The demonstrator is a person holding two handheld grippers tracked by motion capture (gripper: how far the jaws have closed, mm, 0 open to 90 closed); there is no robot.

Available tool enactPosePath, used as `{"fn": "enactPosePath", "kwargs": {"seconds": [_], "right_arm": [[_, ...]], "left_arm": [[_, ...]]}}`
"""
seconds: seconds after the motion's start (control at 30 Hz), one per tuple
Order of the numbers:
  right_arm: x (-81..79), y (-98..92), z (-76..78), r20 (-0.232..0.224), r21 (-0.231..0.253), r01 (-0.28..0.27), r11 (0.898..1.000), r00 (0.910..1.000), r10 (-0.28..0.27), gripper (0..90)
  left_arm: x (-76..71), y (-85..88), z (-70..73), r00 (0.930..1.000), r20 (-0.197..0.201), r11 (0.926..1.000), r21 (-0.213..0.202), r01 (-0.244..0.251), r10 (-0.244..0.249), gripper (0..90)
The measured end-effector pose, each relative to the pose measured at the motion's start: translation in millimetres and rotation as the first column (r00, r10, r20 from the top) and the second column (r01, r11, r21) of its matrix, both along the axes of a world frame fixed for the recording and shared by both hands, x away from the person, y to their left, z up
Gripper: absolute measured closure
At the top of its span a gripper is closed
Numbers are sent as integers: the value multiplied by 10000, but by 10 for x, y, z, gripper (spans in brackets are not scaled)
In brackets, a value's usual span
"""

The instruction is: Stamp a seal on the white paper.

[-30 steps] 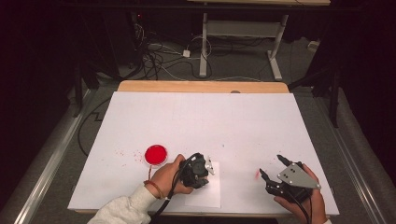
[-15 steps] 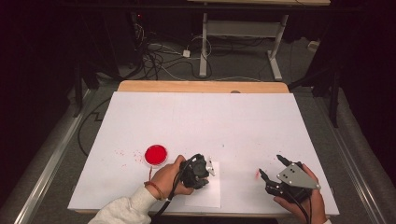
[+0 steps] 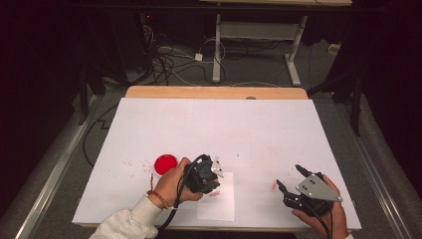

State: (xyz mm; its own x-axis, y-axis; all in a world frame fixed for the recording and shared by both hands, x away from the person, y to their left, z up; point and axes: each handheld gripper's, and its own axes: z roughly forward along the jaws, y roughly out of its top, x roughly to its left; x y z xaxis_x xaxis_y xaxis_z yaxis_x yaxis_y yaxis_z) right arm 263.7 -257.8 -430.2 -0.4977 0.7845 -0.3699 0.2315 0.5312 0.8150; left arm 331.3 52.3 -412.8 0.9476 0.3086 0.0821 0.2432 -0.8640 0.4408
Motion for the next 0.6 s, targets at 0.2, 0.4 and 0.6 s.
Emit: {"fn": "enactPosePath", "kwargs": {"seconds": [0.2,0.4,0.6], "right_arm": [[-1,-11,4,1,47,42,10000,10000,-42,295],[0,-18,12,43,38,16,10000,10000,-16,296],[9,-12,8,5,66,50,10000,10000,-50,295]], "left_arm": [[15,93,54,9997,202,9996,-240,-134,139,737],[8,173,88,9991,340,9989,-395,-256,269,737],[15,295,140,9980,402,9969,-636,-455,481,737]]}}
